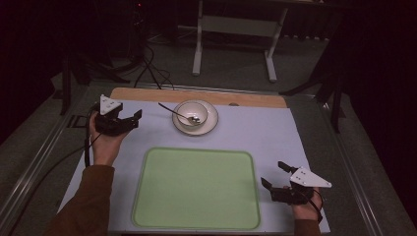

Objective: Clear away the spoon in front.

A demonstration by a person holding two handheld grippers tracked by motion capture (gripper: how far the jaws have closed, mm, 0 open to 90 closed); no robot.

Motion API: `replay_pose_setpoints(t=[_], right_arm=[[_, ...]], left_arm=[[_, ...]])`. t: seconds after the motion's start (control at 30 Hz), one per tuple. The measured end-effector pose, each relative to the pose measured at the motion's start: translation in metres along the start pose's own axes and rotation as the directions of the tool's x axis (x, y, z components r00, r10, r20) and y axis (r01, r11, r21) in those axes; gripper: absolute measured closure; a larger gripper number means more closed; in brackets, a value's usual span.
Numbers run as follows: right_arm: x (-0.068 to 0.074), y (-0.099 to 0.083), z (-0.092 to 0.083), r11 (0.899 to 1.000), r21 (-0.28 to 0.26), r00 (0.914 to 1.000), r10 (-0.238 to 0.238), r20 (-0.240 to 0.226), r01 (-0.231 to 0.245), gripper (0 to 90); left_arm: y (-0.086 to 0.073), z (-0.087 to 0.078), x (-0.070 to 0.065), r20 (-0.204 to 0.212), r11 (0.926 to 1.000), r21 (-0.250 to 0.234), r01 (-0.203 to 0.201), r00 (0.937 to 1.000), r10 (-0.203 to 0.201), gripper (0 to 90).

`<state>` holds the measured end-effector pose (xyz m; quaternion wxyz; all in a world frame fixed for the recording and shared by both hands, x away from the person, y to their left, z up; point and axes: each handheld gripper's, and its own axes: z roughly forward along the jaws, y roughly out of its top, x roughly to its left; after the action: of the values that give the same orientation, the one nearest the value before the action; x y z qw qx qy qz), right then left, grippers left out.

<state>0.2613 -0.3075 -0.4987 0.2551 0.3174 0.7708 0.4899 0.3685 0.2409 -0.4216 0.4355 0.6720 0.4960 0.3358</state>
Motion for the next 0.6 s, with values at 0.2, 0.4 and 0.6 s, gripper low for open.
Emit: replay_pose_setpoints(t=[0.2, 0.4, 0.6], right_arm=[[0.0, 0.0, 0.0, 1.0, 0.002, 1.0, 0.001, 0.001, -0.001, 13.9], [-0.001, 0.0, 0.0, 1.0, 0.003, 1.0, 0.005, 0.003, -0.005, 13.9], [-0.001, -0.001, 0.0, 1.0, 0.006, 1.0, 0.005, 0.0, -0.005, 13.9]], left_arm=[[0.004, 0.007, 0.0, 0.006, 1.0, -0.004, 0.001, 1.0, -0.001, 26.8], [0.004, 0.019, -0.004, 0.03, 1.0, 0.003, 0.001, 0.9996, -0.002, 26.3], [0.005, 0.031, -0.01, 0.028, 0.9998, 0.021, -0.004, 0.9996, 0.004, 27.8]])
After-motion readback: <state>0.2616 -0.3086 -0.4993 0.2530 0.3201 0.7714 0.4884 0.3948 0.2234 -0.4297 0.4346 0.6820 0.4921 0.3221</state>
